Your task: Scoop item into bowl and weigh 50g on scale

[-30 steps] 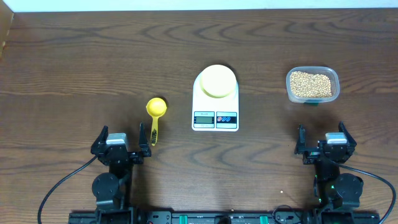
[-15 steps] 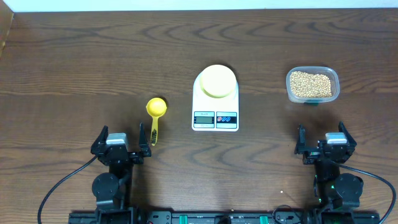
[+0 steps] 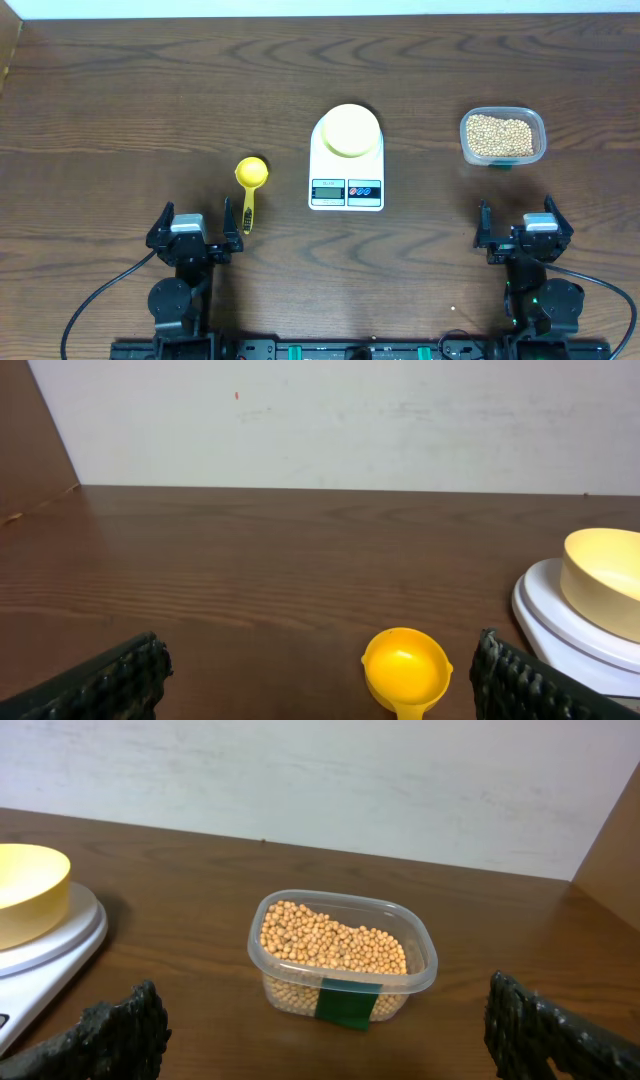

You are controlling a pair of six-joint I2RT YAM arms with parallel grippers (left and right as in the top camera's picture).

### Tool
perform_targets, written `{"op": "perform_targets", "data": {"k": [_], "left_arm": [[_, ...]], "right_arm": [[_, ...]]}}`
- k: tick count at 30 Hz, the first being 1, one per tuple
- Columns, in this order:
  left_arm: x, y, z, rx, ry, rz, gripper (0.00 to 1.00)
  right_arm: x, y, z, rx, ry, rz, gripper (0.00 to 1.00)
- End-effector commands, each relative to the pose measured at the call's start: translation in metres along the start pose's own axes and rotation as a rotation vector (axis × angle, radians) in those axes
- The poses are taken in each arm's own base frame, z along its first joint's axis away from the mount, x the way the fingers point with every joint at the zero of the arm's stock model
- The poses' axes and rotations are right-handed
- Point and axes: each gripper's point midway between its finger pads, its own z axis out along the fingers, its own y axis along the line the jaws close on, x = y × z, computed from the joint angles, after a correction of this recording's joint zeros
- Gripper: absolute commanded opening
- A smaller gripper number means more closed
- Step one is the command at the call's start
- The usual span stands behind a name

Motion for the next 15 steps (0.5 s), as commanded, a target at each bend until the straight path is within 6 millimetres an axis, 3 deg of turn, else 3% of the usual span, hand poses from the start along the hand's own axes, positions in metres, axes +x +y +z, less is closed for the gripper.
{"op": "perform_targets", "data": {"k": [1,15], "left_arm": [[0.0143,-0.0035,0.0002,0.018,0.048,-0.003,0.98],[0.0141,-0.0048,0.0002,0.025,0.047,-0.003,0.98]], "right_arm": [[0.0018,0.0029,0.0002,-0.011,0.006,-0.002,0.99],[0.0018,0.0029,0.0002,-0.011,0.006,-0.002,0.99]]}}
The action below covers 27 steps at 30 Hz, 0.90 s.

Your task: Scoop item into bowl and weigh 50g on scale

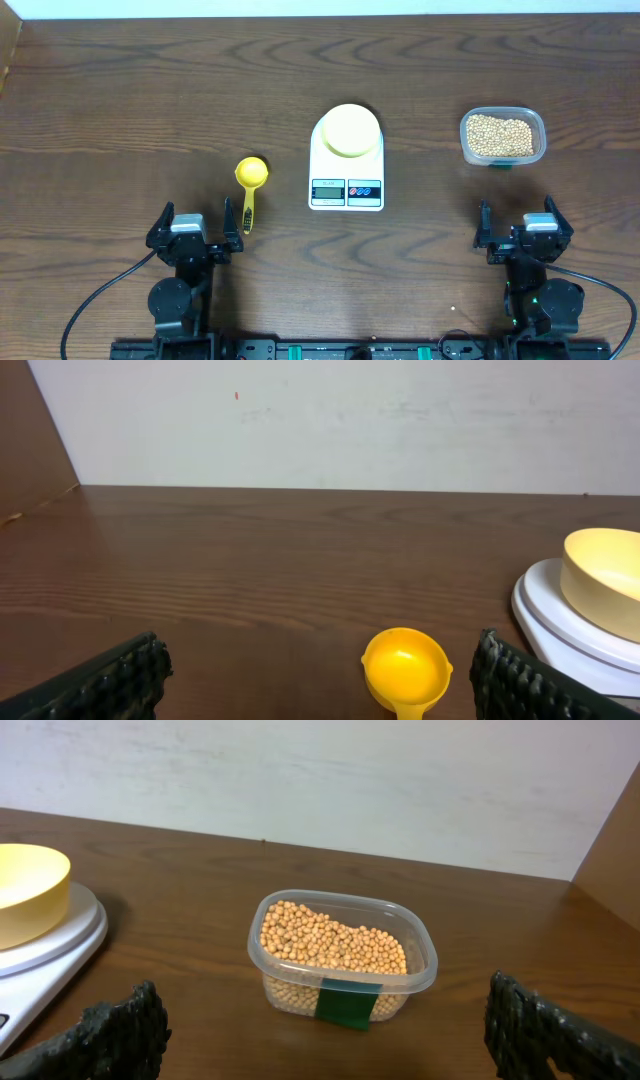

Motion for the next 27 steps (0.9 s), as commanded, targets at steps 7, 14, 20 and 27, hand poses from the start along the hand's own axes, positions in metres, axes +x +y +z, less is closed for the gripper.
{"op": "perform_targets", "data": {"k": [7,14,20,27], "left_arm": [[-0.004,-0.006,0.0,0.034,-0.026,-0.083,0.98],[-0.063,-0.019,-0.009,0.118,-0.265,-0.057,0.98],[-0.081,-0.029,-0.017,0.176,-0.301,-0.044,0.98],[-0.111,-0.031,-0.023,0.186,-0.122,-0.061,0.98]], "right_arm": [[0.002,0.003,0.0,-0.011,0.006,-0.003,0.99],[0.002,0.003,0.0,-0.011,0.006,-0.002,0.99],[0.002,0.003,0.0,-0.011,0.006,-0.002,0.99],[0.002,0.003,0.0,-0.011,0.006,-0.002,0.99]]}}
